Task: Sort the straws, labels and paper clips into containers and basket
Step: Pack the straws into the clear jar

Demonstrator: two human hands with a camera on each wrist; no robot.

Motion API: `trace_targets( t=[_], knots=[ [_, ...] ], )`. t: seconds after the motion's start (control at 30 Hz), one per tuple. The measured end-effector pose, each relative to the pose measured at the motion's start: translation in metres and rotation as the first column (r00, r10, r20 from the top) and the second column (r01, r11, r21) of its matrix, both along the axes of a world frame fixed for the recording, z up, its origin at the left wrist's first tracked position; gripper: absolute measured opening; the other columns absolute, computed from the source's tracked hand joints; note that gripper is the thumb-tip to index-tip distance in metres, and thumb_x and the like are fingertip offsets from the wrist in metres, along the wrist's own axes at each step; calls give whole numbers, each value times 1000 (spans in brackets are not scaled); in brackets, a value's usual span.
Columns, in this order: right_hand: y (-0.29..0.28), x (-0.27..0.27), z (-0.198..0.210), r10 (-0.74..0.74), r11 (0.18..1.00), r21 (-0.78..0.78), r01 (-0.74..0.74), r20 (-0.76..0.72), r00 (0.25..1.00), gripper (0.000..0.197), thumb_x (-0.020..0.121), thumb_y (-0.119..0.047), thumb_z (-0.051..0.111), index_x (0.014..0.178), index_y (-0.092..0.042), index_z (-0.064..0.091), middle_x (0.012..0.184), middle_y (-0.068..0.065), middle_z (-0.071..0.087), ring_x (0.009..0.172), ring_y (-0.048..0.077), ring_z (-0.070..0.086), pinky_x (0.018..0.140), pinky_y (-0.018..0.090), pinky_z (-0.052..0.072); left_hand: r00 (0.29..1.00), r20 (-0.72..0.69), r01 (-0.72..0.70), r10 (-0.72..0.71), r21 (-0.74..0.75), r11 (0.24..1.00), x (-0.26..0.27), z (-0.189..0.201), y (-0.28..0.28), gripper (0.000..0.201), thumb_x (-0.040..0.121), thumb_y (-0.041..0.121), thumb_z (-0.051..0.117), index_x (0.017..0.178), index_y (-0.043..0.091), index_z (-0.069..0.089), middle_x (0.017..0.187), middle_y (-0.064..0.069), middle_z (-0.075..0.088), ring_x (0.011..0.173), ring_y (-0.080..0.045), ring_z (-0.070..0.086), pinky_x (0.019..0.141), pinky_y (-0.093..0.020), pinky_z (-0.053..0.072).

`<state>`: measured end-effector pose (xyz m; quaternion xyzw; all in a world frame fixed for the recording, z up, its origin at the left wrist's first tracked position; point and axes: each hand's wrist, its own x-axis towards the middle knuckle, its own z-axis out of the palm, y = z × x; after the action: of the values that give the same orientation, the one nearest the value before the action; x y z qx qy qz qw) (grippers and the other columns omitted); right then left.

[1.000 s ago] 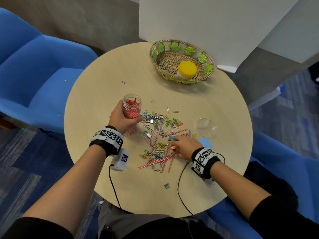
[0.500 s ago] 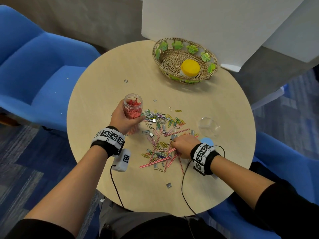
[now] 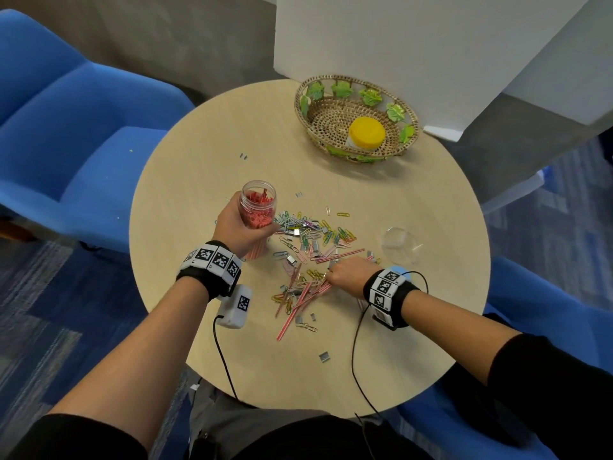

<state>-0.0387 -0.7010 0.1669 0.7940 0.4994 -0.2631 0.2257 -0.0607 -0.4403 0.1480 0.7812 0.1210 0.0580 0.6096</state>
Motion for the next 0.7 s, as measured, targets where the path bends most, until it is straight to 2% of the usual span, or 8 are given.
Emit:
trace_targets(
  t=[0.17,0.23,0.3,0.43,0.57,0.6,0.63,0.7],
  knots=[
    [-17,8,-4,-33,995,89,35,-21,999,27,90,3,59,117,1,63,120,15,55,105,30,59,84,37,53,1000,1,-13,13,4,1000,-1,2,0,67,66,13,92,123,10,56,113,-6,68,107,-19,65,92,-24,50],
    [-23,10,-8,-126,985,111,131,-48,991,26,92,0,58,117,-4,64,117,12,56,105,29,58,85,37,50,1000,-3,-14,14,5,1000,-1,3,-1,67,66,13,92,123,10,56,113,-6,68,107,-20,65,93,-27,51],
    [-26,13,-5,-291,933,181,313,-136,947,20,98,-10,51,112,-11,65,109,6,58,101,24,56,87,36,46,1000,-5,-10,10,8,1000,-1,3,-1,67,67,13,92,124,10,56,113,-6,68,107,-19,65,93,-27,51],
    [-35,16,7,-536,656,359,664,-398,745,23,104,-18,38,90,-19,56,81,0,60,73,18,53,72,31,43,1000,-12,-4,4,7,1000,-2,4,-1,68,67,14,92,124,11,56,113,-6,68,107,-18,65,92,-23,50],
    [-35,10,6,-618,225,284,932,-698,362,23,106,-18,34,92,-17,52,66,-5,45,56,14,44,54,23,36,1000,-17,-4,4,16,1000,-1,5,-1,69,66,14,92,124,10,56,114,-6,67,108,-19,64,92,-25,49],
    [-30,8,7,-615,176,234,956,-732,293,24,106,-16,34,90,-20,51,66,-7,41,56,10,38,53,22,32,1000,-18,0,1,18,1000,-1,5,-1,69,66,14,92,124,10,56,114,-6,67,108,-20,64,93,-27,50],
    [-25,6,7,-624,183,202,962,-732,272,27,105,-13,35,86,-26,49,69,-10,38,57,6,35,54,20,29,1000,-20,3,-3,21,1000,-1,4,-1,69,66,15,92,124,11,56,114,-6,67,108,-20,64,94,-30,51],
    [-13,-1,4,-666,232,168,958,-691,283,30,104,-20,40,75,-27,44,69,-10,37,59,6,35,55,20,30,1000,-24,12,-11,18,1000,-1,4,-1,68,66,15,92,124,12,56,114,-6,67,108,-20,65,96,-35,52]
  ],
)
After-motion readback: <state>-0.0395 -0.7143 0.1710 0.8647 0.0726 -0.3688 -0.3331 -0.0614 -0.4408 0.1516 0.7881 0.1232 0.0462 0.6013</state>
